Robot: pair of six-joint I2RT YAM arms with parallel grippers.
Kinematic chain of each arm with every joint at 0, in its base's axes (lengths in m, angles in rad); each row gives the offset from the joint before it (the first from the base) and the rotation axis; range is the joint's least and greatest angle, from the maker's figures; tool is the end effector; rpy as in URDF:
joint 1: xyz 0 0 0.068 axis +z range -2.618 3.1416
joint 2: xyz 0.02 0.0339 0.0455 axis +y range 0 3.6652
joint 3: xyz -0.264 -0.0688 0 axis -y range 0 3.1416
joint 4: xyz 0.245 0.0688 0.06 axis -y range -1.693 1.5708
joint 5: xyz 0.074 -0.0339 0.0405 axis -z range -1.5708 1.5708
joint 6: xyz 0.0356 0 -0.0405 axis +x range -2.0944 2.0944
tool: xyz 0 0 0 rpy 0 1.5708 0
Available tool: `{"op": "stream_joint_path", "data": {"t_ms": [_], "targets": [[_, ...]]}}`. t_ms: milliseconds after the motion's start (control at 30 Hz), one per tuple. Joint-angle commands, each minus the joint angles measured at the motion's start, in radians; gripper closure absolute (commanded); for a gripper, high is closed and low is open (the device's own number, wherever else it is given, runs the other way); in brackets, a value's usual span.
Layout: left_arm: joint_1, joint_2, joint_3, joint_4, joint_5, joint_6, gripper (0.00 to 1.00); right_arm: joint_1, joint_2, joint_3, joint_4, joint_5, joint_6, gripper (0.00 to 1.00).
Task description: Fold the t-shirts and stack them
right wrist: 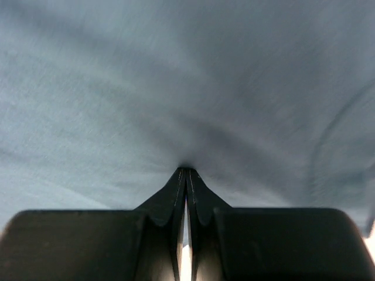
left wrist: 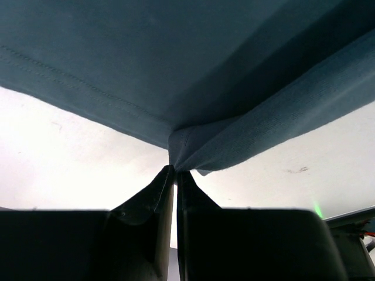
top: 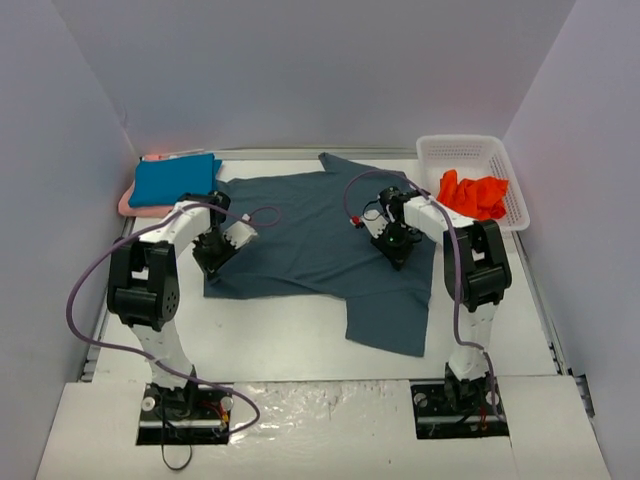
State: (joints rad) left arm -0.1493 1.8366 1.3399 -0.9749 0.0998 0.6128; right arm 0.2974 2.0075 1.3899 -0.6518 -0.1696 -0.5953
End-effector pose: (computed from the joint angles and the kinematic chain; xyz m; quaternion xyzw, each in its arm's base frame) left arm 0.3398 -0.0547 0.1953 0.3733 0.9251 -0.0371 0.0596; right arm 0.3793 0.1225 0.1556 -0.4367 0.8831 0.0606 0.1604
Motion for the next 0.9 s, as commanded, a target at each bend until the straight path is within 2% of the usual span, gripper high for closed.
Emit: {"op": "stream_joint_path", "data": {"t_ms": [0,267,400,467,567,633,667,733,833,867], "targets": [[0.031,-0.023,0.041,0.022,-0.043,-0.015,0.98,0.006,0.075,0.073,-0.009,-0.001,0.018,1.0],[0.077,0.029,0.143,0.064,-0.126,-0.012,0.98,0.012,0.214,0.274,-0.009,0.001,0.058,1.0],[0.096,0.072,0.25,0.056,-0.146,-0.013,0.98,0.02,0.255,0.388,-0.017,0.012,0.081,1.0],[0.096,0.087,0.281,0.035,-0.138,-0.019,0.98,0.025,0.249,0.434,-0.041,-0.004,0.088,1.0],[0.094,0.079,0.295,0.021,-0.126,-0.018,0.98,0.034,0.176,0.403,-0.062,-0.016,0.081,1.0],[0.093,0.073,0.286,0.019,-0.123,-0.015,0.98,0.039,0.096,0.368,-0.084,-0.021,0.059,0.93],[0.093,0.063,0.282,0.021,-0.123,-0.012,0.98,0.04,0.065,0.329,-0.1,-0.024,0.046,0.84],[0.093,0.052,0.262,0.025,-0.123,-0.012,0.98,0.042,-0.021,0.278,-0.132,-0.022,0.029,0.7],[0.094,0.023,0.234,0.034,-0.114,-0.018,0.97,0.061,-0.162,0.122,-0.176,-0.015,-0.024,0.67],[0.094,0.018,0.228,0.038,-0.111,-0.021,0.98,0.069,-0.162,0.121,-0.181,-0.011,-0.031,0.67]]}}
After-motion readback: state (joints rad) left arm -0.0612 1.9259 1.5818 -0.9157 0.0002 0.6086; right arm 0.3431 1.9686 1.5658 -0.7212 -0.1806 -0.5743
